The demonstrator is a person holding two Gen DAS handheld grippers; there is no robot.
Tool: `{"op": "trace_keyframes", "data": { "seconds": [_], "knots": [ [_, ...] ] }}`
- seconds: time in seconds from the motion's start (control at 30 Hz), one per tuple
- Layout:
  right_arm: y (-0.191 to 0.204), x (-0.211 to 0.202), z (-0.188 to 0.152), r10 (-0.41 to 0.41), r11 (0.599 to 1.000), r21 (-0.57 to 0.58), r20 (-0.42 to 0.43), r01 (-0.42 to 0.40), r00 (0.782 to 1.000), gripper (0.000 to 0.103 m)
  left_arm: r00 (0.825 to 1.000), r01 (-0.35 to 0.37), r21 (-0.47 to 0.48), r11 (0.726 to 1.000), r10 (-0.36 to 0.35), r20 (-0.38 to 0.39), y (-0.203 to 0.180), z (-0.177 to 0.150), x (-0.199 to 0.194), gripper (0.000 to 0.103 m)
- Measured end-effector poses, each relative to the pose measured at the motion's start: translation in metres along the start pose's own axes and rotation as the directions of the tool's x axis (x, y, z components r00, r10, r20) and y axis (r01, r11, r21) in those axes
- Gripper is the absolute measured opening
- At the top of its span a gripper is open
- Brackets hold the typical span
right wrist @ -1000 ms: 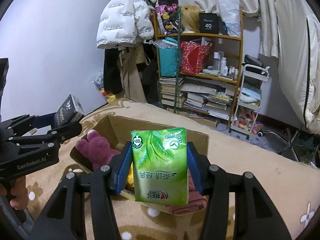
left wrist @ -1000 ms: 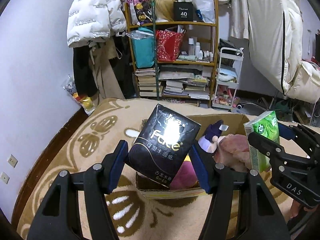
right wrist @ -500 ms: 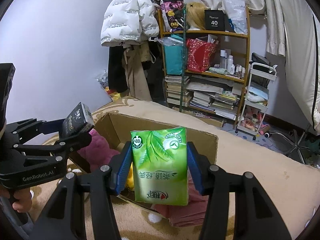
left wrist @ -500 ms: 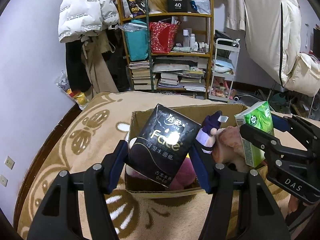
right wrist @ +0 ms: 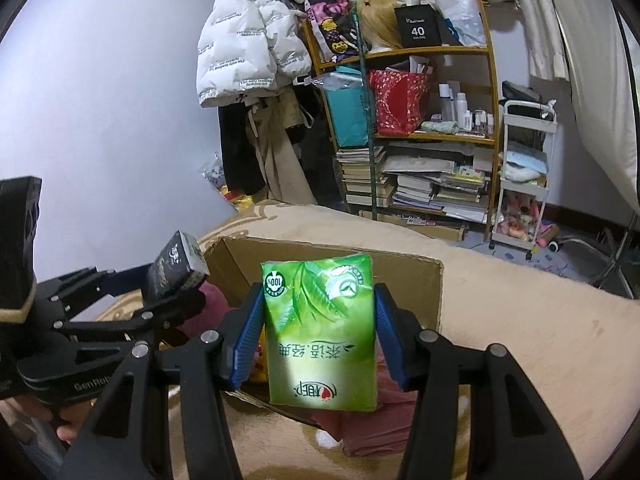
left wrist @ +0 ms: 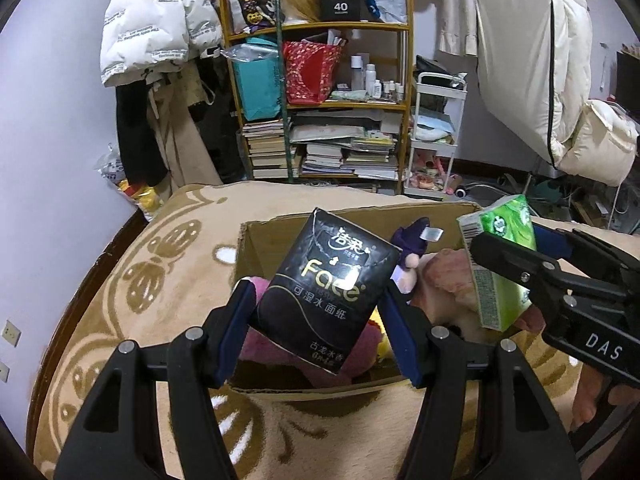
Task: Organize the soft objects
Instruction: 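Open both grippers to drop the tissue packs into the box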
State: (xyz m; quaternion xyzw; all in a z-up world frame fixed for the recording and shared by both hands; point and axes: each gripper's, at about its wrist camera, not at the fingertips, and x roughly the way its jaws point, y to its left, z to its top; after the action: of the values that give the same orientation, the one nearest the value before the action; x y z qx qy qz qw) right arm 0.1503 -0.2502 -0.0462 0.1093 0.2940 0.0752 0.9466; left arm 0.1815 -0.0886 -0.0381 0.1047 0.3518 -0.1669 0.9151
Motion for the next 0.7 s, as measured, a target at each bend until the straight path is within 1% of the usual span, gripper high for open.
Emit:
{"op": "trace_keyframes", "data": {
  "seconds": [0.33,0.4,0.43,0.47,0.5,0.6,0.63,0.7],
  "knots": [
    [-0.007,0.002,-0.004,0.040,0.998,0.057,-0.005,-0.039,0.999,0.058,1.000,0.020,0.043,0.999,-0.020,0.005,-0.015,0.004,0.007,0.062],
    [-0.007,0.002,-0.005,0.041,0.998,0.057,-0.004,-0.041,0.999,0.058,1.000,0.012,0.050,0.999,-0.012,0.002,-0.016,0.002,0.007,0.065],
    [-0.007,0.003,-0.005,0.041,0.997,0.059,-0.005,-0.041,0.999,0.058,1.000,0.008,0.049,0.999,-0.008,-0.001,-0.016,0.001,0.007,0.070],
    [-0.007,0.004,-0.005,0.042,0.997,0.060,-0.009,-0.041,0.999,0.058,1.000,0.004,0.047,0.999,-0.004,-0.005,-0.016,0.001,0.008,0.072],
    [-0.007,0.005,-0.006,0.042,0.997,0.062,-0.012,-0.041,0.999,0.058,1.000,0.000,0.042,0.999,0.001,-0.010,-0.015,0.001,0.008,0.072],
    [-0.006,0.008,-0.007,0.043,0.997,0.071,-0.022,-0.042,0.999,0.065,1.000,-0.001,0.030,1.000,0.002,-0.025,-0.012,0.001,0.008,0.072],
    [-0.007,0.007,-0.007,0.041,0.997,0.073,-0.022,-0.040,0.999,0.066,1.000,-0.004,0.031,1.000,0.005,-0.027,-0.012,0.001,0.007,0.073],
    [-0.008,0.006,-0.007,0.033,0.997,0.077,-0.025,-0.031,0.999,0.066,0.999,-0.017,0.036,0.999,0.018,-0.029,-0.011,0.000,0.004,0.080]
  ]
}}
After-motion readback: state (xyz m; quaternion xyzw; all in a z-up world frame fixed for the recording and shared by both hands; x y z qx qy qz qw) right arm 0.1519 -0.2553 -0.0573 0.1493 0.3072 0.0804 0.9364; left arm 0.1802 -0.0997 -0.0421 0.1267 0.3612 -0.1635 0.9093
